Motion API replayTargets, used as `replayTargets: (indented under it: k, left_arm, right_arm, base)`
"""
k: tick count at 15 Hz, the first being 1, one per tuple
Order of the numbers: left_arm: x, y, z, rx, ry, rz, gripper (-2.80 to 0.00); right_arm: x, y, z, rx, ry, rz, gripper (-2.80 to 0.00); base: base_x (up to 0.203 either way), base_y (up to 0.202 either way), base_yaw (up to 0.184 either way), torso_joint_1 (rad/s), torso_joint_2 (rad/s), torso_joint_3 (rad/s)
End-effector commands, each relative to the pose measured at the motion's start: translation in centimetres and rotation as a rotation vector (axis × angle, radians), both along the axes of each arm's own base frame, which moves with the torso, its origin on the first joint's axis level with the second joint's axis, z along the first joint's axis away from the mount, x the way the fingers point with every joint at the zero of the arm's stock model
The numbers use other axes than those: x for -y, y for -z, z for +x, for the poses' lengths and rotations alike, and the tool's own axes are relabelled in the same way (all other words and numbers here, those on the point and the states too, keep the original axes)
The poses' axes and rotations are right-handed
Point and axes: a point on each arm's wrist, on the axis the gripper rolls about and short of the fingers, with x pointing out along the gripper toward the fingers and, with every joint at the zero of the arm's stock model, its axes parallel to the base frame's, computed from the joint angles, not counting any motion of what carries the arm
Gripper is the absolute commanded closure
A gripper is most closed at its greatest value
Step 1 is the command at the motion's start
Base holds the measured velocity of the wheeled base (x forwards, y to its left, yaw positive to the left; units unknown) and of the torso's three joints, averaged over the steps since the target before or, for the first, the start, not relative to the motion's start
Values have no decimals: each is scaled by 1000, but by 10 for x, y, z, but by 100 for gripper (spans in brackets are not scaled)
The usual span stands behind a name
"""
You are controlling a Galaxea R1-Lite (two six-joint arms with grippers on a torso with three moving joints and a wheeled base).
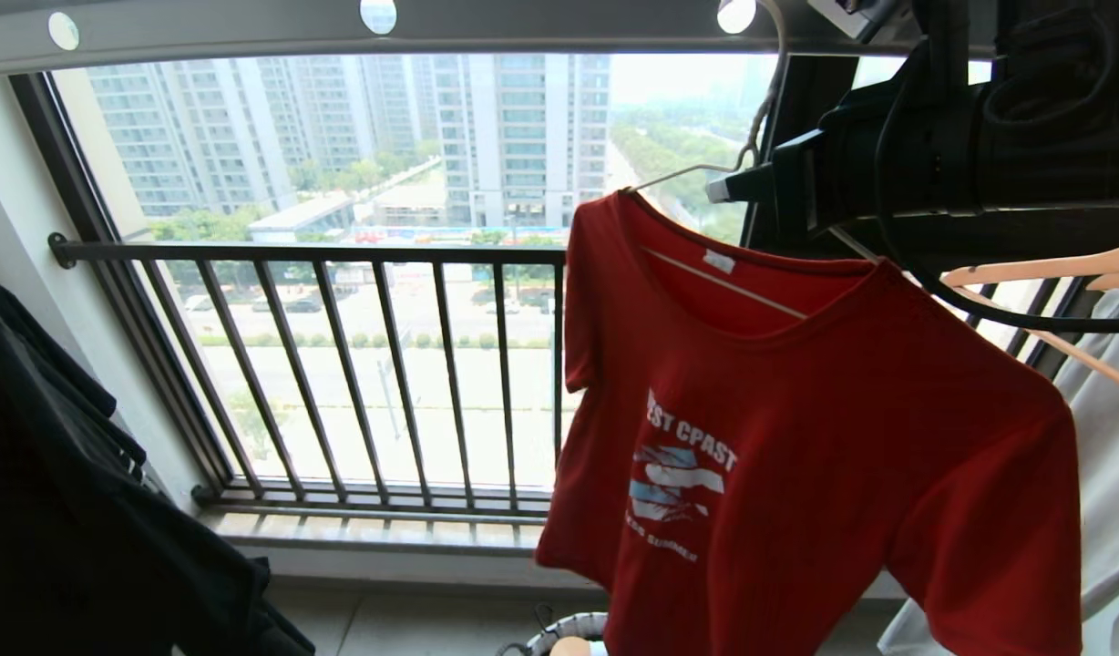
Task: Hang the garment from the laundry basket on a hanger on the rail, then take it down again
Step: Take the clothes off the clothes rack
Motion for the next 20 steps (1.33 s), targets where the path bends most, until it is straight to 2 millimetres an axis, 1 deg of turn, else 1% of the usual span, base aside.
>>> replayTargets:
  k: [1,5,7,9,10,13,15,16,18,20]
  left_arm:
    - [0,0,0,-3,-1,-1,0]
    - [0,0,0,-1,-1,-1,0]
    - [0,0,0,-1,-1,-1,0]
    - [0,0,0,-1,-1,-1,0]
    - [0,0,0,-1,-1,-1,0]
    - [0,0,0,-1,-1,-1,0]
    - [0,0,0,-1,-1,-1,0]
    - [0,0,0,-1,-1,-1,0]
    - [0,0,0,-1,-1,-1,0]
    - [0,0,0,-1,-1,-1,0]
  right_arm:
    - [1,-2,-11,4,-7,0,0]
    - [-8,-11,-23,60,12,13,0]
    - [-11,-12,-26,73,9,25,0]
    - [-12,-15,-28,97,9,40,0]
    - [-9,-18,-32,109,9,47,0]
    - [-1,-32,-58,149,-18,76,0]
    - [7,-32,-80,155,-46,84,0]
    - [11,-30,-92,152,-62,84,0]
    - [20,-20,-112,130,-92,81,0]
    - [26,-6,-123,72,-108,102,0]
  base:
    - [0,0,0,0,0,0]
    - [0,0,0,0,0,0]
    - [0,0,0,0,0,0]
    - [0,0,0,0,0,0]
    - [0,0,0,0,0,0]
    - [0,0,0,0,0,0]
    - [0,0,0,0,0,0]
    - [0,0,0,0,0,0]
    - [0,0,0,0,0,0]
    - [0,0,0,0,0,0]
